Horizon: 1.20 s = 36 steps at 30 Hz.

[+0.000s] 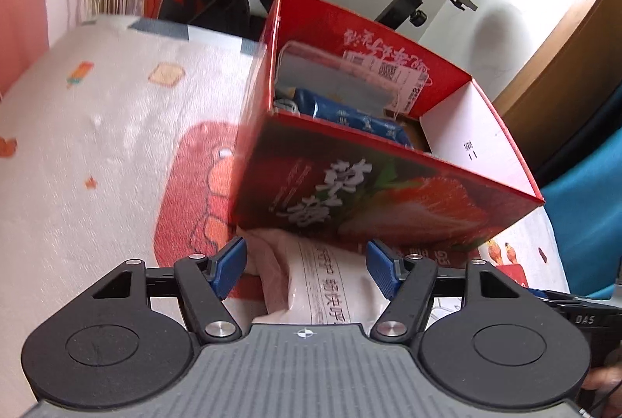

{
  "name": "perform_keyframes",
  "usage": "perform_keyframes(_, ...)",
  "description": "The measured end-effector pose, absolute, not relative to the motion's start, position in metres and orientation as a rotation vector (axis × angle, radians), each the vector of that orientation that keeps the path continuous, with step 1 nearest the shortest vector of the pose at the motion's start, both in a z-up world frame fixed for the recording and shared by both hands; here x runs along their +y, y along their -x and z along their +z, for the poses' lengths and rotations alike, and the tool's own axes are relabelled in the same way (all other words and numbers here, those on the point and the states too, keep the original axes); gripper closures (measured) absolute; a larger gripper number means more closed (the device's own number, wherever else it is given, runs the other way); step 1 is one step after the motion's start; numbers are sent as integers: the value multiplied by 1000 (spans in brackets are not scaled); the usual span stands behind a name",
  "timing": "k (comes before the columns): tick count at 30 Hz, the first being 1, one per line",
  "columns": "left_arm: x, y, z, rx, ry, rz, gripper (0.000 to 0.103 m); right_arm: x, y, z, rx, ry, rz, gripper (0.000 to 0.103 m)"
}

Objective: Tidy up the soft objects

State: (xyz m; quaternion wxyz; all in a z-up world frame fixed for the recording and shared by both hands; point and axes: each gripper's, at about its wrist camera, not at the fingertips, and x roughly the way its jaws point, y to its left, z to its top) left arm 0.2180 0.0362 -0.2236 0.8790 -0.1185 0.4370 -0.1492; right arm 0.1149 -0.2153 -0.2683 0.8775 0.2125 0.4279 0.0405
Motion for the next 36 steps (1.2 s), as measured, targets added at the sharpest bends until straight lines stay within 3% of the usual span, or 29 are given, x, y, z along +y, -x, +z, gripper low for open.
perform_keyframes(31,39,-204,-264,974,331,-317,37,-195,-121,-291,883,-312,179,2)
perform_keyframes(36,44,-218,-263,1031,322,-383,36,-200,-133,-286,909,-348,227,18)
